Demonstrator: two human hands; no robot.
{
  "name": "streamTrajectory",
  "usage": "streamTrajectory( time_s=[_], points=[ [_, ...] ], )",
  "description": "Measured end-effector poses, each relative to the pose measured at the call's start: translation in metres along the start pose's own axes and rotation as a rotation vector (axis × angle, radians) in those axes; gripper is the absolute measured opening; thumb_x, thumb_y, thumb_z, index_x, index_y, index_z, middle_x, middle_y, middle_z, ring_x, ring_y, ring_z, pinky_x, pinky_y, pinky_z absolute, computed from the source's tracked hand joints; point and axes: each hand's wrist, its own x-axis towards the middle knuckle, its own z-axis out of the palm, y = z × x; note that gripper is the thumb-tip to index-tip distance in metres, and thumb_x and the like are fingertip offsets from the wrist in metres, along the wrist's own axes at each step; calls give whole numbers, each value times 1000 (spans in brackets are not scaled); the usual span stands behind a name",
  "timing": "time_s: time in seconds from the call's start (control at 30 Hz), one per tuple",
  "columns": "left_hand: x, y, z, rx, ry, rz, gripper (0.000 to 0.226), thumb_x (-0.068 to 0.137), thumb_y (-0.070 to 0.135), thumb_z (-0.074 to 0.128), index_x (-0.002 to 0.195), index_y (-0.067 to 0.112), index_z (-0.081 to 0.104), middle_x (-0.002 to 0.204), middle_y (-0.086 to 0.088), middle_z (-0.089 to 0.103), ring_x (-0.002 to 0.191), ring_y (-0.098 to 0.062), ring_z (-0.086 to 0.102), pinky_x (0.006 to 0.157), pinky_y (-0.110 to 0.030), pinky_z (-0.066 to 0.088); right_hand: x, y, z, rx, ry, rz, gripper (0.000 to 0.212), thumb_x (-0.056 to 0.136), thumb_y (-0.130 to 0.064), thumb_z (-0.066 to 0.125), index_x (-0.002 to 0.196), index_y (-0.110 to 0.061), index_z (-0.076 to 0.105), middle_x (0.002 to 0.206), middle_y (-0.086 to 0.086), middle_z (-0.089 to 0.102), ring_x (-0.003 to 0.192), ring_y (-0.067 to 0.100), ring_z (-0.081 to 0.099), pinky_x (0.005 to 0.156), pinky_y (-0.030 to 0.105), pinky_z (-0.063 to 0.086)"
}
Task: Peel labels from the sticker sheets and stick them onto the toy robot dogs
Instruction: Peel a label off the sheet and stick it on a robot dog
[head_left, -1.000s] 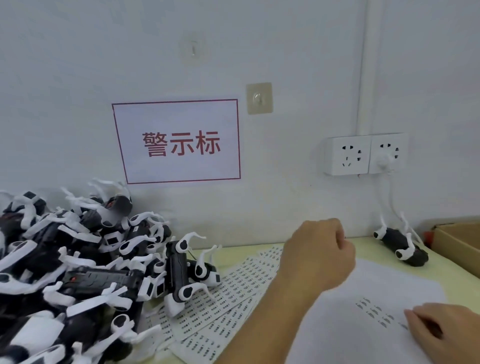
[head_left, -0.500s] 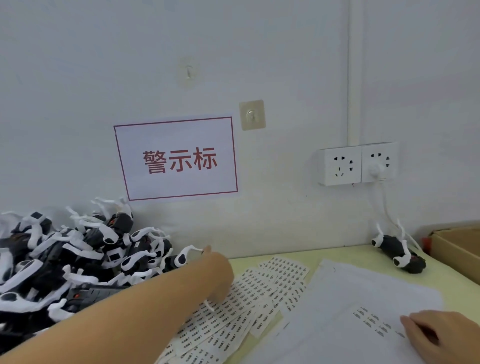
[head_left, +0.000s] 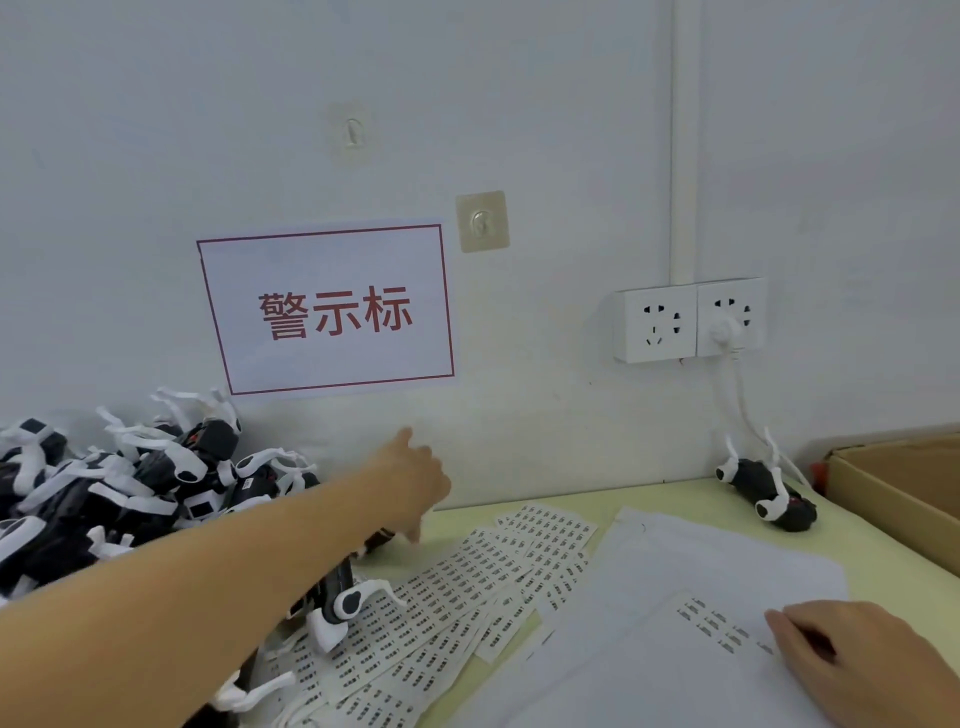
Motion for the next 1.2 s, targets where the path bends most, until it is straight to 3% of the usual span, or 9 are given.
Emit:
streamTrajectory(
  time_s=[0.1, 0.23, 0.33, 0.43, 0.53, 0.67, 0.9, 1.1, 1.2],
  points=[
    [-1, -9, -18, -312, 175, -165, 47, 95, 54, 58, 130, 23, 56, 128, -3, 57, 123, -25, 46, 101, -43, 34, 1, 1, 1, 15, -6, 13, 45, 99, -50, 40, 67, -19, 44, 73, 2, 60, 74, 11, 60, 60, 18, 39],
    [-1, 9, -50, -845, 416, -403, 43, 98, 51, 54, 131, 23, 56, 125, -6, 57, 119, -30, 46, 92, -40, 41, 3, 5, 5, 56, -17, 22, 47, 98, -45, 45, 60, -19, 37, 55, -3, 46, 60, 10, 50, 56, 21, 33],
    [-2, 33, -67, -1366, 542, -496, 34, 97, 51, 53, 115, 23, 60, 114, -7, 61, 110, -30, 55, 90, -41, 49, 5, 8, 8, 70, -6, 29, 48, 98, -44, 47, 57, -20, 37, 57, 2, 49, 60, 12, 52, 56, 23, 33],
    [-5, 71, -69, -1936, 620, -558, 29, 98, 51, 53, 103, 22, 59, 111, -6, 62, 93, -21, 60, 74, -32, 47, 8, 17, 15, 71, 3, 28, 46, 96, -40, 53, 57, -16, 44, 54, -1, 51, 57, 15, 55, 55, 26, 36],
    [-11, 113, -54, -2326, 656, -618, 28, 100, 47, 52, 96, 21, 58, 102, -3, 63, 71, -6, 57, 57, -21, 40, 13, 24, 25, 103, 49, 22, 39, 91, -31, 64, 58, -14, 50, 46, -2, 49, 51, 19, 55, 55, 29, 44],
    [-12, 141, -19, -2366, 718, -735, 25, 103, 42, 50, 94, 20, 58, 98, -5, 64, 80, -14, 62, 69, -29, 49, 15, 28, 30, 84, 73, 8, 42, 88, -30, 65, 53, -22, 43, 44, -4, 47, 44, 18, 51, 53, 25, 45],
    [-9, 147, 0, -2541, 747, -633, 26, 105, 34, 50, 81, 36, 59, 62, 12, 59, 65, -15, 56, 67, -37, 46, 9, 23, 20, 34, 32, -12, 31, 92, -38, 59, 68, -19, 53, 53, -5, 52, 53, 17, 54, 55, 28, 45],
    [0, 144, 5, -2587, 802, -650, 23, 105, 33, 48, 89, 25, 62, 87, -16, 64, 70, -24, 58, 67, -42, 46, 4, 2, -14, -7, -162, -29, 34, 100, -38, 49, 70, -25, 58, 64, -15, 60, 62, 7, 56, 61, 22, 44],
    [2, 144, 7, -2644, 804, -644, 27, 106, 28, 47, 85, 26, 64, 88, -16, 63, 74, -29, 59, 72, -50, 52, -5, -29, -23, 133, -109, -82, 21, 99, -30, 54, 81, -35, 63, 69, -21, 62, 61, 5, 54, 59, 19, 43]
  ],
)
